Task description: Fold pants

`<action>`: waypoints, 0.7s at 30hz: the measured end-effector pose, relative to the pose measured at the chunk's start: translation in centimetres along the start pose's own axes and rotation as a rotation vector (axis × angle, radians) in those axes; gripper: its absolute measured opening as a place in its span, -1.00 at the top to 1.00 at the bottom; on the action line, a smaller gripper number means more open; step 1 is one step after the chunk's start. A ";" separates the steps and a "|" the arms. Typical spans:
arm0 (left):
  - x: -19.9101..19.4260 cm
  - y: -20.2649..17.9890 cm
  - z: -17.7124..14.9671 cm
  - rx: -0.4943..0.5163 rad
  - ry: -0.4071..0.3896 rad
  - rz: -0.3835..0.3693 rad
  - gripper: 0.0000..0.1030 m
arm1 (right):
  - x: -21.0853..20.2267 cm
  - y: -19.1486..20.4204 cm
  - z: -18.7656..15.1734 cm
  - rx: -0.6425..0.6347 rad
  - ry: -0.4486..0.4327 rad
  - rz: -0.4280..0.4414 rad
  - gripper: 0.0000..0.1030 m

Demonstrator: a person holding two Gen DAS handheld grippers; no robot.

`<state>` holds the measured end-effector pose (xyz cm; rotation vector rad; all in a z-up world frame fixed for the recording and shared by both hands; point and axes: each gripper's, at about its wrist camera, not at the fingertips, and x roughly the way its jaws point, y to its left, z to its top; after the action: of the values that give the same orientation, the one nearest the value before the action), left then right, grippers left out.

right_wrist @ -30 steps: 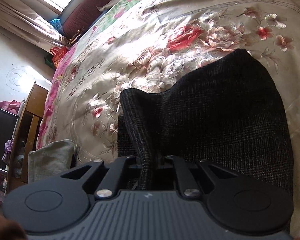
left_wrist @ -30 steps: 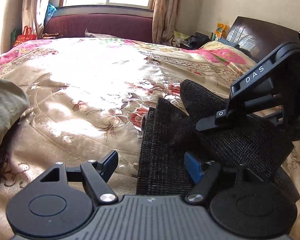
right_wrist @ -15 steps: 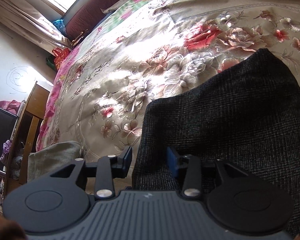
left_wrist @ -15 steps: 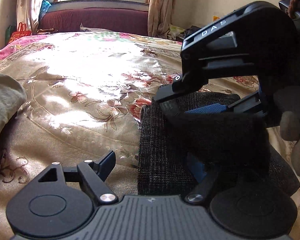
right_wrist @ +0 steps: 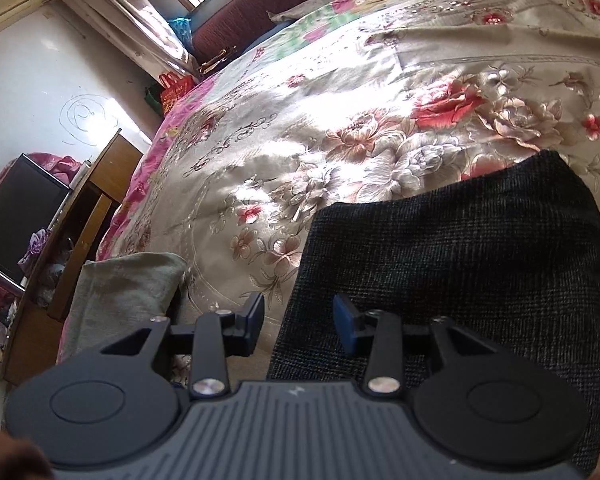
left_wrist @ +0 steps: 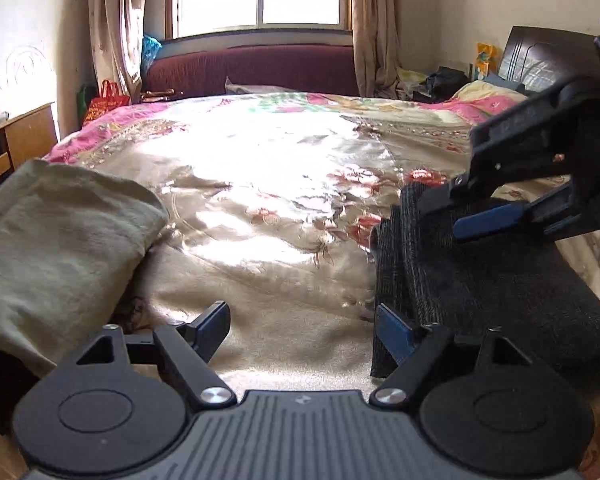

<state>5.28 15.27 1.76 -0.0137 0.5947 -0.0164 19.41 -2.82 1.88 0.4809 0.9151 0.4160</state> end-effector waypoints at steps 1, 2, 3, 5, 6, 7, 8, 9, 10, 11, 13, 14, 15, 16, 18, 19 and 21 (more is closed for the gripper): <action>-0.5 -0.2 0.5 0.004 -0.017 -0.008 -0.80 | 0.5 -0.2 0.3 -0.006 -0.001 -0.006 0.22; -0.8 -0.7 1.1 0.011 -0.030 -0.025 -0.81 | 0.9 -0.4 0.6 -0.016 -0.003 -0.013 0.22; -0.8 -1.2 1.4 0.017 -0.035 -0.043 -0.81 | 1.4 -0.4 0.9 -0.035 -0.008 -0.022 0.24; -0.1 -2.8 2.1 0.039 -0.043 -0.085 -0.81 | 2.1 -0.2 1.5 -0.099 -0.019 -0.048 0.27; 0.4 -3.9 2.3 0.068 -0.043 -0.098 -0.81 | 2.4 0.0 1.7 -0.132 -0.024 -0.062 0.28; 1.1 -4.7 2.4 0.100 -0.042 -0.102 -0.81 | 2.9 0.0 2.0 -0.156 -0.019 -0.072 0.29; 2.0 -5.5 2.5 0.128 -0.035 -0.100 -0.81 | 3.6 -0.2 2.3 -0.169 -0.006 -0.086 0.31; 3.0 -6.1 2.6 0.149 -0.017 -0.100 -0.81 | 4.1 -0.4 2.5 -0.174 0.003 -0.092 0.32; 4.0 -6.4 2.5 0.159 0.003 -0.097 -0.81 | 4.6 -0.5 2.6 -0.188 0.009 -0.100 0.38; 4.9 -6.4 2.5 0.162 0.024 -0.090 -0.81 | 5.1 -0.7 2.7 -0.208 0.010 -0.106 0.39; 6.7 -6.0 2.4 0.142 0.068 -0.090 -0.86 | 5.8 -1.2 2.6 -0.220 0.019 -0.100 0.39; 7.3 -5.4 2.4 0.112 0.088 -0.102 -0.91 | 6.0 -1.4 2.5 -0.234 0.019 -0.098 0.39; 7.7 -5.0 2.5 0.088 0.100 -0.110 -0.95 | 6.2 -1.4 2.3 -0.262 0.014 -0.099 0.40; 8.2 -4.4 2.6 0.060 0.117 -0.119 -1.00 | 6.3 -1.5 2.1 -0.282 0.007 -0.098 0.41; 8.8 -3.6 2.7 0.019 0.146 -0.130 -1.00 | 6.4 -1.9 2.1 -0.276 0.001 -0.088 0.41; 8.8 -3.4 2.8 0.007 0.154 -0.128 -1.00 | 6.2 -1.9 2.2 -0.262 0.005 -0.085 0.41; 7.7 -3.5 3.1 0.028 0.123 -0.090 -1.00 | 5.2 -1.2 2.4 -0.279 -0.001 -0.089 0.39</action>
<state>13.37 11.61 0.06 -0.0118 0.7166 -0.1132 24.39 -1.52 -0.91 0.1844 0.8583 0.4537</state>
